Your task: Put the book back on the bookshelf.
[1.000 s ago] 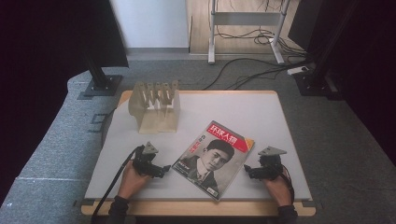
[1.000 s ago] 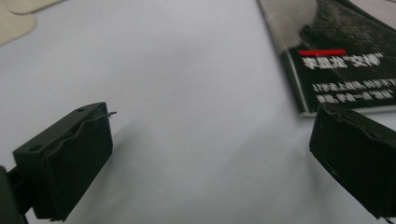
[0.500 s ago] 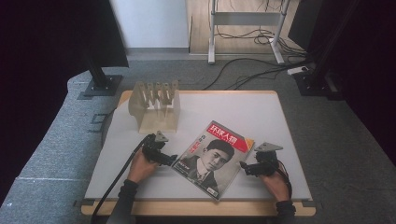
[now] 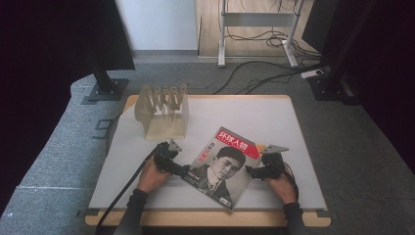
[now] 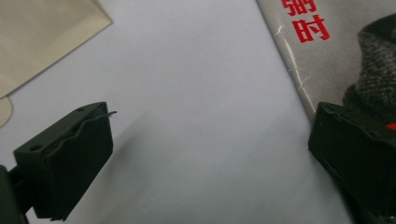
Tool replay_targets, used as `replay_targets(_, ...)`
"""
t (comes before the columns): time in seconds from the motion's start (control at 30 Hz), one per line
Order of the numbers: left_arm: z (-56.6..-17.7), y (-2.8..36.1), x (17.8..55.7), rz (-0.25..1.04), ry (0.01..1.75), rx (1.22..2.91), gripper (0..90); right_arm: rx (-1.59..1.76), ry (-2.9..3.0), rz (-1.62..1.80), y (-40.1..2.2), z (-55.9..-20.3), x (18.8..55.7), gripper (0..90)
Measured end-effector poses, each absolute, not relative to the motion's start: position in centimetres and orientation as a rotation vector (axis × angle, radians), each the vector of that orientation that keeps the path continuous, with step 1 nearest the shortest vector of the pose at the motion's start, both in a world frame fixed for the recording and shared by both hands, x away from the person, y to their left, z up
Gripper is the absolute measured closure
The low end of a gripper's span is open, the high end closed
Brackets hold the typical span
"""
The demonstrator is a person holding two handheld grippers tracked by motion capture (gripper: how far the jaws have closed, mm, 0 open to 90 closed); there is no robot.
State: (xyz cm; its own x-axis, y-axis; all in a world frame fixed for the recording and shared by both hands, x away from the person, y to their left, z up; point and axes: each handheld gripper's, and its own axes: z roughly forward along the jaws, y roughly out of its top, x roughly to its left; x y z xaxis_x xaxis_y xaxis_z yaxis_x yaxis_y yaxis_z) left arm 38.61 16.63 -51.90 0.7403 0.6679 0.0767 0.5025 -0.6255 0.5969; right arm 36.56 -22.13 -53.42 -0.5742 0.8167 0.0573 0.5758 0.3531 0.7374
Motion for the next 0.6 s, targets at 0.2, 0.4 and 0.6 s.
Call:
replay_targets(0.2,-52.1,16.3,37.3,0.353,0.863,2.377,0.0,1.221,2.306,1.046,-21.9,-53.4,37.7,4.2)
replay_targets(0.4,-52.2,15.7,35.8,0.318,0.832,2.379,0.0,1.205,2.326,1.040,-21.3,-53.4,39.3,2.0)
replay_targets(0.6,-51.6,15.9,34.6,0.284,0.797,2.398,0.0,1.199,2.337,1.046,-21.3,-53.5,39.5,1.9)
